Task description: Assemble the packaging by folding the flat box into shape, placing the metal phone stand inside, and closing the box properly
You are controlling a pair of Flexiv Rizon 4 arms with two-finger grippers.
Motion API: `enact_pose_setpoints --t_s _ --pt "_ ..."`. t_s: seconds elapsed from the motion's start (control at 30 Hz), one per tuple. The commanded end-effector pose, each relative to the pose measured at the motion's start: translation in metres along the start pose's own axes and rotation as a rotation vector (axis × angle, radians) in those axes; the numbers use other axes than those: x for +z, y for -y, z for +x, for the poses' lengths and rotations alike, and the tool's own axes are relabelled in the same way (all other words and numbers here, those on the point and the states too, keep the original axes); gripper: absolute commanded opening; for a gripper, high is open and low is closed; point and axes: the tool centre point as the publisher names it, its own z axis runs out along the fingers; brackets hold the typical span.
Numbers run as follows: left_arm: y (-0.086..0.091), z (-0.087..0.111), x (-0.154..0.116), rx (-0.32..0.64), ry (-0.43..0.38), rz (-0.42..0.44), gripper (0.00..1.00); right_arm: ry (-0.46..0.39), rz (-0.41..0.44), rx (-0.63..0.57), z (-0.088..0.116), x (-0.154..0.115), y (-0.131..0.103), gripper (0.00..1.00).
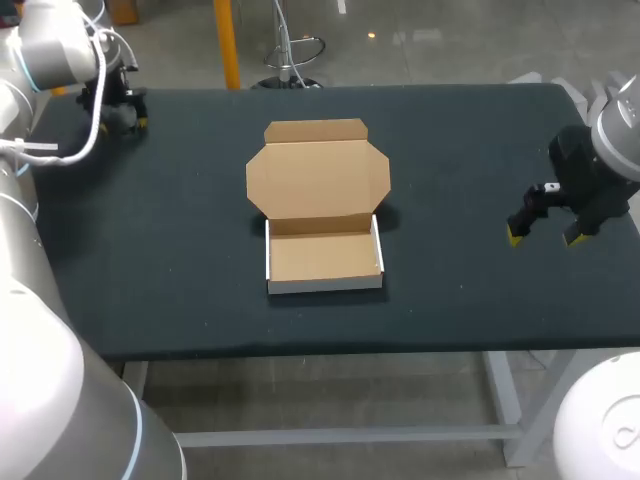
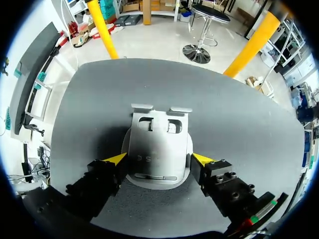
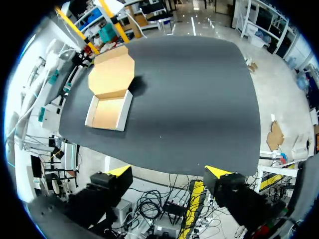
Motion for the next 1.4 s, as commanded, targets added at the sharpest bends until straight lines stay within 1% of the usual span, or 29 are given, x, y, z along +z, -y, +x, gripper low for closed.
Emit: enact_pose_setpoints --t_s 0.03,0.23,0.3,0.4,0.47,0.53,0.57,0.6,0.63,0.77,0.97,1.4 --pt "0.011 0.000 0.009 -0.002 0.006 -0.293 0.83 0.002 0.005 0.000 0.000 -0.002 0.000 1.00" --pt "0.016 0.000 0.011 -0.010 0.010 -0.289 0.79 0.002 0.005 0.000 0.000 -0.002 0.000 1.00" --pt "0.018 -0.001 0.013 -0.016 0.012 -0.287 0.73 0.002 0.005 0.000 0.000 -0.002 0.000 1.00" --pt "0.019 -0.001 0.013 -0.021 0.014 -0.285 0.50 0.002 0.005 0.000 0.000 -0.002 0.000 1.00" --pt "0.019 -0.001 0.014 -0.023 0.021 -0.281 0.46 0.002 0.005 0.000 0.000 -0.002 0.000 1.00" --pt "0.020 -0.002 0.015 -0.023 0.023 -0.281 0.38 0.002 0.005 0.000 0.000 -0.002 0.000 1.00" --pt "0.020 -0.002 0.015 -0.024 0.024 -0.281 0.31 0.002 0.005 0.000 0.000 -0.002 0.000 1.00" --pt "0.020 -0.002 0.015 -0.027 0.027 -0.279 0.14 0.002 0.005 0.000 0.000 -0.002 0.000 1.00" --pt "0.020 -0.002 0.015 -0.029 0.028 -0.278 0.00 0.002 0.005 0.000 0.000 -0.002 0.000 1.00" --pt "0.017 -0.006 0.011 -0.030 0.019 -0.266 0.00 0.002 0.005 0.000 0.000 -0.002 0.000 1.00" --pt "0.008 -0.009 -0.005 -0.020 -0.007 -0.243 0.00 0.002 0.005 0.000 0.000 -0.002 0.000 1.00" --pt "-0.027 -0.009 -0.047 0.011 -0.043 -0.180 0.00 0.002 0.005 0.000 0.000 -0.002 0.000 1.00"
